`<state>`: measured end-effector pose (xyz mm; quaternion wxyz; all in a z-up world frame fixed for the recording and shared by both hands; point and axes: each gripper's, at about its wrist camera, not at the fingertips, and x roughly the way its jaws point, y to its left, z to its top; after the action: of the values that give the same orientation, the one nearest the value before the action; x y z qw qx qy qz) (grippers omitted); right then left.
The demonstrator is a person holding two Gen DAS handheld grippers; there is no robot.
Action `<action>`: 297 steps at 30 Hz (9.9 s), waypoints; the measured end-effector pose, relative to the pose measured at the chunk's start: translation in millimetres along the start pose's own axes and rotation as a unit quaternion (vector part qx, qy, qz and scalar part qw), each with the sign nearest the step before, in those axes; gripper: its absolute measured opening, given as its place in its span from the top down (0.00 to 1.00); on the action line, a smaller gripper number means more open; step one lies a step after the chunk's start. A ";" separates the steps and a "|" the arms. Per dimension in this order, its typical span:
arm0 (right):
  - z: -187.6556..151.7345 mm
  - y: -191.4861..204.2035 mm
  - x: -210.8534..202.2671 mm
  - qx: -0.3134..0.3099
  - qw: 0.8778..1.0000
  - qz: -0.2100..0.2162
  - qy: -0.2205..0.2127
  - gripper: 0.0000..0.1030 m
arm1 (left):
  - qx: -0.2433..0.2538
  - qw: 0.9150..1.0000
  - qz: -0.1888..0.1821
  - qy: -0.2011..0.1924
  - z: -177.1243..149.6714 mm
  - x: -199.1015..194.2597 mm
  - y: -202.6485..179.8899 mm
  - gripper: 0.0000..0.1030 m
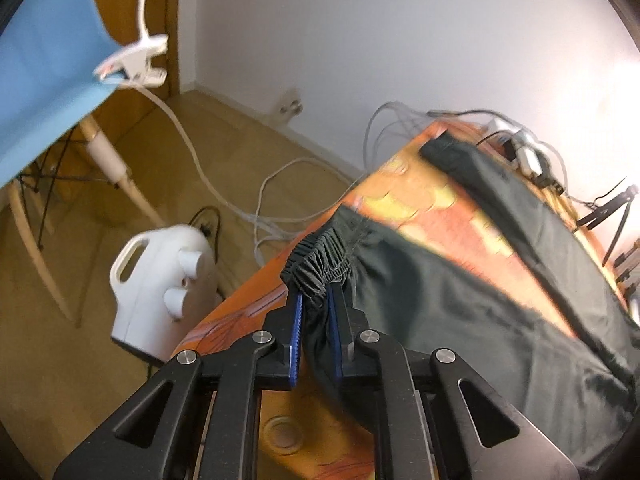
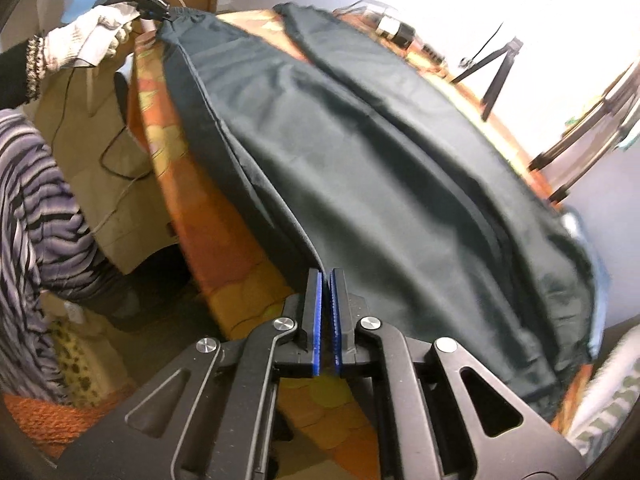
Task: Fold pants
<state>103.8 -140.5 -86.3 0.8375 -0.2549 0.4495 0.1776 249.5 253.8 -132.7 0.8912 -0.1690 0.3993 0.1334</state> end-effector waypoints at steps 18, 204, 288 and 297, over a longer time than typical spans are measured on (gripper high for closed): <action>82.2 -123.0 -11.0 0.021 0.985 -0.163 -0.048 0.98 | 0.015 0.996 -0.053 -0.071 97.4 1.7 -99.0 0.93; -96.1 -321.1 -59.8 0.274 0.931 -0.225 -0.086 0.86 | 0.324 0.895 -0.266 0.152 -182.1 -61.8 -456.3 0.67; 3.3 -276.6 69.1 0.357 0.933 0.016 -0.042 0.93 | 0.391 0.876 -0.259 0.110 -190.6 -60.7 -482.8 0.67; -8.3 -286.0 53.4 0.383 0.922 0.017 -0.054 0.76 | 0.356 0.882 -0.290 0.111 -176.2 -66.5 -483.9 0.96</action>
<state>277.4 -372.5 -58.7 0.8909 0.1030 0.4419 0.0197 269.4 -264.0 -98.0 0.8399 0.0373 0.4497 -0.3014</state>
